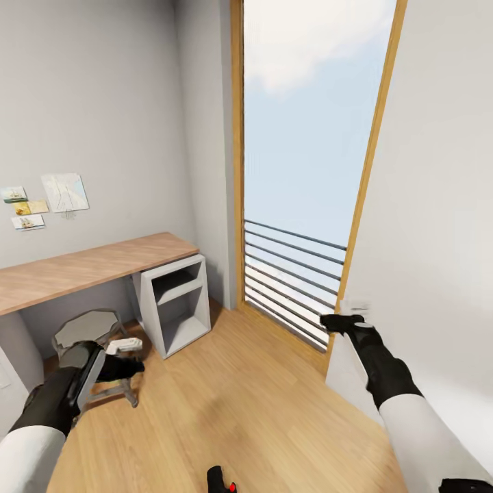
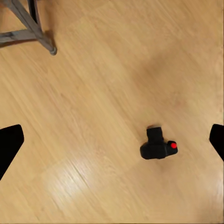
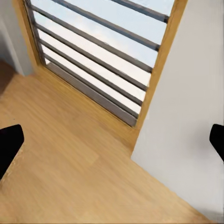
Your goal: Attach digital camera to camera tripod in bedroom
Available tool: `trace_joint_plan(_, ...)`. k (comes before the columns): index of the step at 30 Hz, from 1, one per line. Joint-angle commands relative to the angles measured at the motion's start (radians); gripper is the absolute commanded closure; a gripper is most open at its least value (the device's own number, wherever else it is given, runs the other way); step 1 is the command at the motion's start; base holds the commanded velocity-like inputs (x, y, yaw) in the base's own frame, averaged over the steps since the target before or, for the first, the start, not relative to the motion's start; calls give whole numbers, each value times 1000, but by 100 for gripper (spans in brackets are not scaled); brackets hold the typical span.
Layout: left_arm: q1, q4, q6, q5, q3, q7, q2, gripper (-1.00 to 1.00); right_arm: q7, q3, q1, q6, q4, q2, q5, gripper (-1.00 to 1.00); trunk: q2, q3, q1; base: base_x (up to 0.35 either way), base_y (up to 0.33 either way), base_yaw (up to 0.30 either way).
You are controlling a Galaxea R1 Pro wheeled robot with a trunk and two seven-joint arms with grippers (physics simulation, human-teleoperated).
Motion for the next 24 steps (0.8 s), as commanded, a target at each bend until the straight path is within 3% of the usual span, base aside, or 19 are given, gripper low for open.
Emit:
trace_joint_plan(1, -38, 22, 5, 5, 2, -14, 2, -100, -3, 1, -24, 10, -1, 5, -1, -100, -1, -1, 0, 0, 0, 0)
trace_joint_plan(7, -215, 139, 5, 10, 5, -99, 11, -100, -3, 3, -111, 24, -2, 29, 0, -100, -1, -1, 0, 0, 0, 0)
trace_joint_plan(10, -264, 163, 5, 11, 6, -126, 23, -100, -2, 2, -129, 25, -3, 33, -1, -100, -1, -1, 0, 0, 0, 0)
trace_joint_plan(12, -288, 146, 5, 11, 6, -154, 44, -100, 1, -3, -138, 24, -6, 35, -2, -100, -1, -1, 0, 0, 0, 0)
trace_joint_plan(18, -299, 26, 5, 11, 1, -272, 69, -100, 7, -9, -143, 20, -10, 41, -4, -100, -1, -1, 0, 0, 0, 0)
trace_joint_plan(24, -295, -21, 5, 9, -1, -405, 79, -100, 13, -10, -142, 19, -9, 43, -4, -100, -1, -1, 0, 0, 0, 0)
